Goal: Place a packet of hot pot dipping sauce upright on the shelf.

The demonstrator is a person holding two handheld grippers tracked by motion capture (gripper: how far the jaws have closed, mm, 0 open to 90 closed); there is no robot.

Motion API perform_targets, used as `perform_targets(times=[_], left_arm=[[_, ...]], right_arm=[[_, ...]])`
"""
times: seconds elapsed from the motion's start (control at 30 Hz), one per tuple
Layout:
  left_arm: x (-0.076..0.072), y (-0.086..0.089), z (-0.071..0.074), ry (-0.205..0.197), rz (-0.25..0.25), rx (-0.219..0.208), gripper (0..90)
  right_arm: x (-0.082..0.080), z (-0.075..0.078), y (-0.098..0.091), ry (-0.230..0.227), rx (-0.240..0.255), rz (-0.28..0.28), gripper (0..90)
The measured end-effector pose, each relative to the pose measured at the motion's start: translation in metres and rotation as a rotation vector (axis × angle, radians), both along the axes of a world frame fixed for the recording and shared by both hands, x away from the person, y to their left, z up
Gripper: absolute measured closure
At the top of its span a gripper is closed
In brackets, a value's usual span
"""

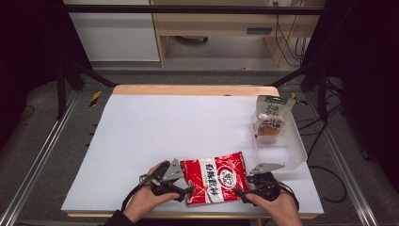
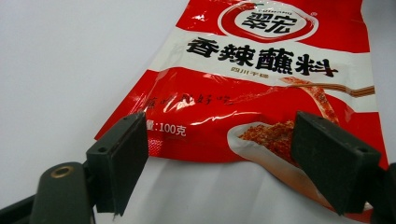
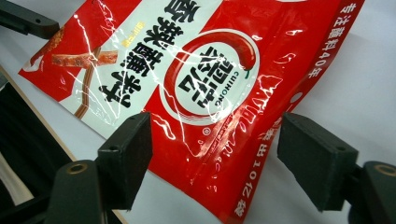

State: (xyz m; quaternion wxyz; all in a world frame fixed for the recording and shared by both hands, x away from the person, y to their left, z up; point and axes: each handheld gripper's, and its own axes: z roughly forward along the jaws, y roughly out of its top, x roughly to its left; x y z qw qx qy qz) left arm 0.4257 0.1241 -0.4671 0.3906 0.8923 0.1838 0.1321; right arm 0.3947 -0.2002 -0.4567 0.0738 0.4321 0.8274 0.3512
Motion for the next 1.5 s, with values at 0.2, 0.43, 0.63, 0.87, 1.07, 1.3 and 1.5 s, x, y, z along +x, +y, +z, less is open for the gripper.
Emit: perform_targets(times=[0.2, 0.43, 0.63, 0.87, 1.07, 1.3, 1.5], left_arm=[[-0.001, 0.0, -0.001, -0.006, 0.0, 0.007, 19.4], [-0.001, -0.001, -0.001, -0.004, -0.001, 0.006, 19.7], [0.0, 0.0, 0.0, -0.005, 0.002, 0.007, 19.5], [-0.001, 0.0, 0.001, -0.001, 0.003, -0.001, 17.9], [0.002, 0.01, 0.009, -0.01, 0.031, -0.031, 17.3], [0.009, 0.025, 0.017, -0.023, 0.072, -0.06, 17.1], [0.013, 0.036, 0.022, -0.034, 0.098, -0.072, 17.0]], right_arm=[[0.001, -0.003, 0.005, 0.034, -0.001, 0.032, 34.8], [0.004, -0.003, 0.013, 0.003, -0.038, 0.047, 42.4], [0.006, 0.004, 0.012, -0.027, -0.014, 0.042, 66.3], [0.012, 0.014, 0.02, -0.055, -0.049, 0.076, 84.4], [0.023, 0.025, 0.029, -0.091, -0.105, 0.109, 89.2], [0.04, 0.042, 0.046, -0.124, -0.161, 0.15, 89.8], [0.058, 0.059, 0.061, -0.161, -0.191, 0.207, 90.0]])
